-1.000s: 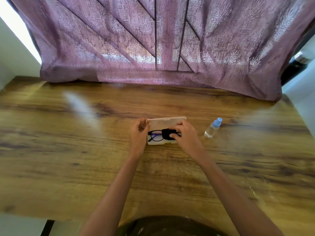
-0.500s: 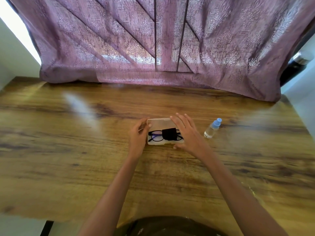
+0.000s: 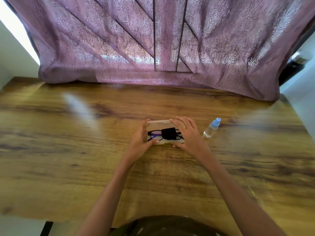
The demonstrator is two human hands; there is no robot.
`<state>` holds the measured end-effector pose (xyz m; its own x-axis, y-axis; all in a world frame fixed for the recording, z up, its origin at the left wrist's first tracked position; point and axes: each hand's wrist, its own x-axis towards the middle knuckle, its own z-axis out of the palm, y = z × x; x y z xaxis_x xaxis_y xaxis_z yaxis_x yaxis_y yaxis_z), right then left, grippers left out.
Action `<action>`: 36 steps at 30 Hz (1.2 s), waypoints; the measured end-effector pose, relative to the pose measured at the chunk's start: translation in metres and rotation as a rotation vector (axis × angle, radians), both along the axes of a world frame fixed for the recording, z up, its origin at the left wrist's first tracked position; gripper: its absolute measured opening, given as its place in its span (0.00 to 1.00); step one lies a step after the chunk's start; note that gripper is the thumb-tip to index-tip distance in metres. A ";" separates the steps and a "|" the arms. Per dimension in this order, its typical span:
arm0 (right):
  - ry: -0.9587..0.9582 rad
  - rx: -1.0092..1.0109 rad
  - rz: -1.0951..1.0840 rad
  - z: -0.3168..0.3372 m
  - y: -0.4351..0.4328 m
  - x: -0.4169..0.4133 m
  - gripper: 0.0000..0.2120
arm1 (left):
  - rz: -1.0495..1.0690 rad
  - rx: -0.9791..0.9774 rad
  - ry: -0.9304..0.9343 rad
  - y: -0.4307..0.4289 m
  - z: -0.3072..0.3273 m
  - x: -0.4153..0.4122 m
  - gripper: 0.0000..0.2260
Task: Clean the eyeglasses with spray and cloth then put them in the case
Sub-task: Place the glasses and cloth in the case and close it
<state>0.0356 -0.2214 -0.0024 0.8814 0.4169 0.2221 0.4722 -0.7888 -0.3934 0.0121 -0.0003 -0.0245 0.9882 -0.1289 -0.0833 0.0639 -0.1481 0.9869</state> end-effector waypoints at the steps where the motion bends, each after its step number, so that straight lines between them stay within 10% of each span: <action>1: -0.014 -0.004 -0.004 0.000 0.000 -0.001 0.44 | -0.009 0.003 -0.004 0.001 0.000 -0.001 0.38; 15: -0.051 0.005 0.002 0.000 -0.001 -0.006 0.27 | 0.046 0.457 -0.226 0.004 -0.005 -0.004 0.20; 36: -0.133 0.046 -0.056 -0.001 0.002 -0.011 0.21 | 0.088 0.608 -0.346 0.000 -0.002 -0.013 0.23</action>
<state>0.0241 -0.2195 -0.0038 0.8645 0.3545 0.3564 0.4783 -0.7981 -0.3664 -0.0006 -0.0005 -0.0262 0.9756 -0.0777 0.2053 -0.2014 -0.6888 0.6964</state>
